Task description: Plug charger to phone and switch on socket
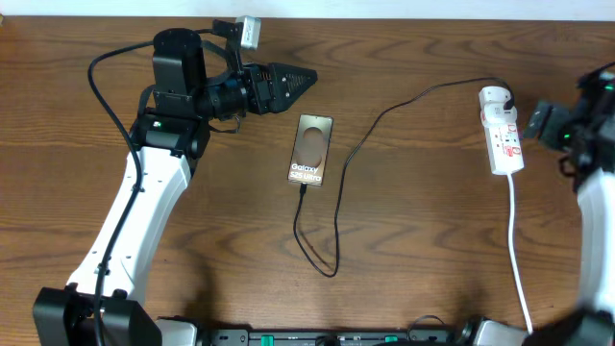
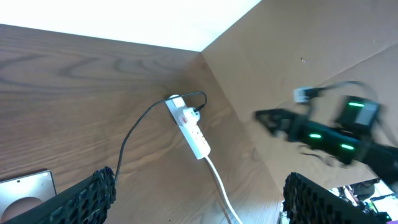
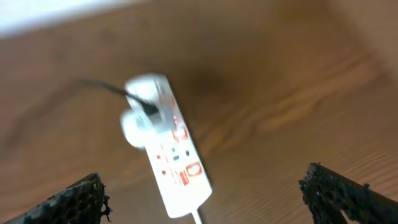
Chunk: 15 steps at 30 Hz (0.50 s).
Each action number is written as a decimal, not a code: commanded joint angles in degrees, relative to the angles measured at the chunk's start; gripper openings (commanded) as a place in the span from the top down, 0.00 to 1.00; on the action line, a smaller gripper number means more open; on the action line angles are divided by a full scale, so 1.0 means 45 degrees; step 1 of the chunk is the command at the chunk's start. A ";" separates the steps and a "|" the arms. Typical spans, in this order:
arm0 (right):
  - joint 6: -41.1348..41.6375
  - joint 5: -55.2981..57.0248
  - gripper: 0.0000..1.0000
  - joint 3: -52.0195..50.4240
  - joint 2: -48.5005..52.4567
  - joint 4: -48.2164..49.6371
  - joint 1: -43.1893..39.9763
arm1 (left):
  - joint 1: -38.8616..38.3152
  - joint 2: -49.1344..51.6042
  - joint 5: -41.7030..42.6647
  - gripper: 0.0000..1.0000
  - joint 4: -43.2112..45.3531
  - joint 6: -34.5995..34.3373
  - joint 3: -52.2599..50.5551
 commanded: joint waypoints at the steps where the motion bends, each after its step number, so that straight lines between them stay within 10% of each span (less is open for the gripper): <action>1: -0.0155 -0.0068 0.01 0.0078 -0.1656 -0.0034 0.0471 | 0.0034 -0.0185 -0.0034 0.13 0.0029 -0.0058 0.0146; 15: -0.0155 -0.0073 0.01 -0.3079 -0.3653 -0.0034 0.4736 | 0.0034 -0.0185 -0.0034 0.13 0.0029 -0.0058 0.0146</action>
